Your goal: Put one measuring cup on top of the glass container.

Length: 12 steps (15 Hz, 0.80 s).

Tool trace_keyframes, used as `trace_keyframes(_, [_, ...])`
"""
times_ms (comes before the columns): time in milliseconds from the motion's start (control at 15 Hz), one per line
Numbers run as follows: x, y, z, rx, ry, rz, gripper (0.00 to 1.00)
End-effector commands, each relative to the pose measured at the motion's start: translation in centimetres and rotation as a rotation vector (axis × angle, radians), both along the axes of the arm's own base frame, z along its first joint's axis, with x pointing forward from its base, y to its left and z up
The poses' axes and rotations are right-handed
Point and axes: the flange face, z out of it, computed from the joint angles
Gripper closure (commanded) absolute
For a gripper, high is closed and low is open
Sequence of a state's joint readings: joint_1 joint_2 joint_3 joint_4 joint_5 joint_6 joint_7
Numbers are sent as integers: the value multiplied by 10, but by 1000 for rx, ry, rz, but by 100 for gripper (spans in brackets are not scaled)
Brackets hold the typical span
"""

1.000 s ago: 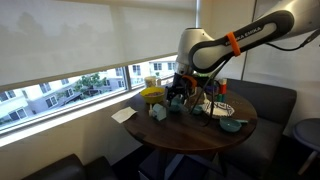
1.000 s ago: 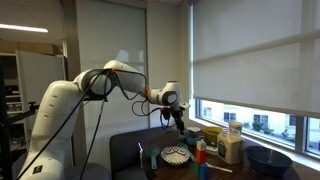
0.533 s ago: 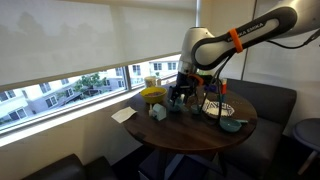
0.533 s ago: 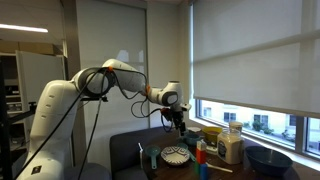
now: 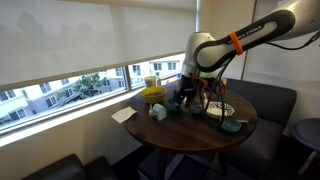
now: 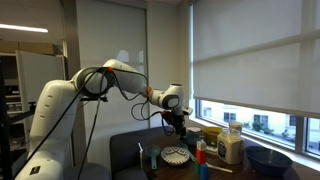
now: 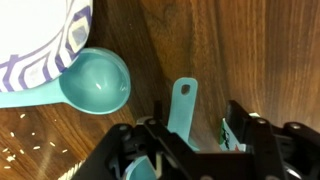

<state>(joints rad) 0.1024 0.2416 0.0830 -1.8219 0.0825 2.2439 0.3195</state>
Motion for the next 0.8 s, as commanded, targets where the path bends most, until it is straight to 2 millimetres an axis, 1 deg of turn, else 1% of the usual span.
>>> trace_keyframes(0, [-9, -2, 2, 11, -5, -1, 43])
trace_keyframes(133, [-10, -2, 0, 2, 1, 7, 38])
trace_keyframes(200, [-10, -2, -1, -2, 2, 11, 38])
trace_keyframes(267, [-10, -2, -1, -4, 2, 12, 36])
trace_keyframes(400, [-10, -1, -1, -11, 3, 20, 40])
trace_keyframes(467, [-10, 0, -1, -12, 4, 23, 46])
trace_keyframes(533, [-10, 1, -2, -15, 4, 29, 45])
trace_keyframes(600, [-10, 1, -3, -18, 3, 34, 48])
trace_keyframes(667, [-10, 2, -3, -20, 1, 39, 45])
trace_keyframes(733, [-11, 3, -4, -22, 0, 44, 47])
